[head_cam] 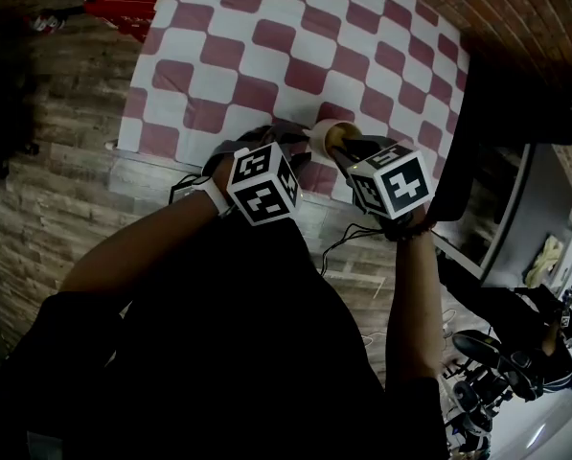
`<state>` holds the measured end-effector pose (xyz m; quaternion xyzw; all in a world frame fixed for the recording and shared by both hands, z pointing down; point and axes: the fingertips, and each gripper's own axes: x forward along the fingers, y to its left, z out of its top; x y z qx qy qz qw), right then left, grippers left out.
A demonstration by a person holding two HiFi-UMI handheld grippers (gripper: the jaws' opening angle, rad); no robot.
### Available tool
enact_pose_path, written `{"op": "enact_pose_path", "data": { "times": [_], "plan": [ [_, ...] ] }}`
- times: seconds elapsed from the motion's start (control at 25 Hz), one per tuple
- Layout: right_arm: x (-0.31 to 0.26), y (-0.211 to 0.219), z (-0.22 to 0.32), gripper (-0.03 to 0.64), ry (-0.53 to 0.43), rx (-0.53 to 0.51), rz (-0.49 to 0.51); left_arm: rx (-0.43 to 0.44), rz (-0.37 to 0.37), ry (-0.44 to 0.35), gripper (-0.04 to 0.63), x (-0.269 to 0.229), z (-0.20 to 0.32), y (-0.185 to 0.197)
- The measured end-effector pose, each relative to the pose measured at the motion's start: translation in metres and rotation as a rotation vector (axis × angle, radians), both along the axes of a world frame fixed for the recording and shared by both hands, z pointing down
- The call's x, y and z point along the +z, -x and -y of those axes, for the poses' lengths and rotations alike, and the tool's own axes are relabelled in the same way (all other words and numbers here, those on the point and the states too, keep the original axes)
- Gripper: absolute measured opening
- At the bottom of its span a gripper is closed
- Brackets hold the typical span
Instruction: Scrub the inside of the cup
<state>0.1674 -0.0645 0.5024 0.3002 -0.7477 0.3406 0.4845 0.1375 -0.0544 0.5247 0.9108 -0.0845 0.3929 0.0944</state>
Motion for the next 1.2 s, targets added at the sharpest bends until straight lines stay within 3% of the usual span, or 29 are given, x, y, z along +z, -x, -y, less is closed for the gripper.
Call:
{"op": "enact_pose_path", "data": {
  "times": [0.36,0.48,0.64,0.8,0.96,1.08,1.2],
  "plan": [
    [-0.109,-0.016,0.007,0.072,-0.191,0.208,0.329,0.021,0.007,-0.003,0.114,-0.001,-0.006,0.0],
    [-0.107,-0.032,0.007,0.072,-0.22,0.191,0.209,0.017,0.009,-0.003,0.114,-0.001,-0.005,0.003],
    [-0.063,-0.031,-0.005,0.072,-0.116,0.059,0.011,0.006,0.008,-0.007,0.114,-0.004,0.001,0.006],
    [-0.024,-0.018,-0.004,0.072,-0.088,-0.129,-0.156,0.022,-0.001,-0.019,0.114,-0.01,0.003,0.002],
    [0.003,-0.018,0.001,0.071,-0.094,-0.42,-0.34,0.025,-0.002,-0.026,0.114,-0.013,0.003,0.0],
    [0.018,-0.015,-0.005,0.072,-0.051,-0.569,-0.372,0.0,-0.012,-0.018,0.114,-0.015,0.004,0.004],
    [0.014,-0.007,-0.013,0.071,0.018,-0.547,-0.261,-0.017,-0.014,-0.005,0.114,-0.015,0.001,0.01]
  ]
}}
